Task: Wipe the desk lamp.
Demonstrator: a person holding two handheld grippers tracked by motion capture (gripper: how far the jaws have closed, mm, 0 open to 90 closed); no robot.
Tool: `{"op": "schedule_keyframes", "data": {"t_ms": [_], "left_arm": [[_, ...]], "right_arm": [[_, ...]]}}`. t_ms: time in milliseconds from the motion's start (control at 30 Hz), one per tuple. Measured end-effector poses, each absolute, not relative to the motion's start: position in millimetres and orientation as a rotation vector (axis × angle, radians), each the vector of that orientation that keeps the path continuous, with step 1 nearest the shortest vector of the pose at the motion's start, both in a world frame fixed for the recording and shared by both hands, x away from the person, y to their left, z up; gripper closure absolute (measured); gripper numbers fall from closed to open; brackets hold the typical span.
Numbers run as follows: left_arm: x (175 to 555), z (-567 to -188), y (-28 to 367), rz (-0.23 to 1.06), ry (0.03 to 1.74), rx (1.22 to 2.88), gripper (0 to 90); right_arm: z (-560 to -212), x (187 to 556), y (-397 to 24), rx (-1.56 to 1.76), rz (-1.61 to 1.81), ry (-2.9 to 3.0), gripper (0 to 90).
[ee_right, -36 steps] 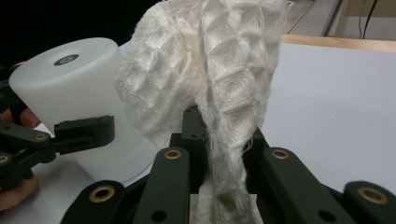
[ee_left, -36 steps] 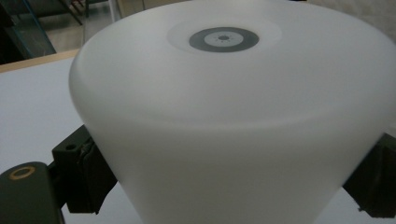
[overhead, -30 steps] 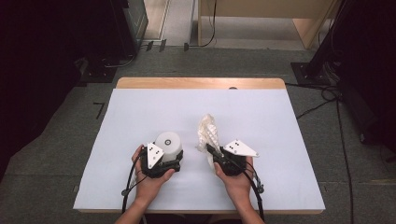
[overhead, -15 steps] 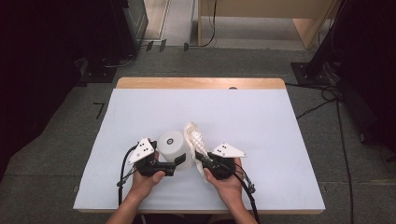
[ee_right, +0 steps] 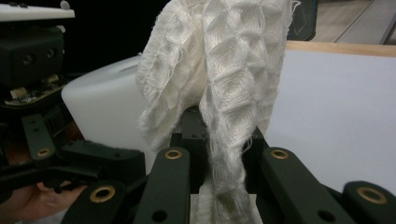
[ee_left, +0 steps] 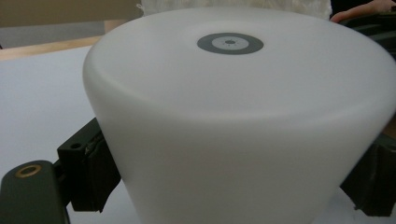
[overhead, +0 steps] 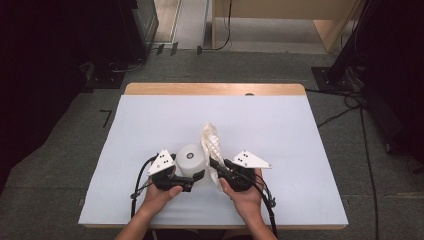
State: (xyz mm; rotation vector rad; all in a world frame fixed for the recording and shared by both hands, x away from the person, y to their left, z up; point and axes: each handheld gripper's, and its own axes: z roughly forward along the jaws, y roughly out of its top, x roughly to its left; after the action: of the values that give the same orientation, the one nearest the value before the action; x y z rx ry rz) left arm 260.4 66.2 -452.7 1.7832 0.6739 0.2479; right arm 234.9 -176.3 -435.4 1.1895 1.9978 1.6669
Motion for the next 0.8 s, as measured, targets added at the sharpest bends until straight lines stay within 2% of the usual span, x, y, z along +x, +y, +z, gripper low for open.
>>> {"op": "schedule_keyframes", "data": {"t_ms": [467, 800], "left_arm": [[269, -440, 87, 0.235, 0.708, 1.697, 8.9], [263, -455, 62, 0.241, 0.646, 1.826, 8.9]], "right_arm": [[-461, 242, -164, 1.239, 1.574, 2.124, 78.8], [-443, 239, -179, 1.243, 1.646, 2.014, 78.8]]}}
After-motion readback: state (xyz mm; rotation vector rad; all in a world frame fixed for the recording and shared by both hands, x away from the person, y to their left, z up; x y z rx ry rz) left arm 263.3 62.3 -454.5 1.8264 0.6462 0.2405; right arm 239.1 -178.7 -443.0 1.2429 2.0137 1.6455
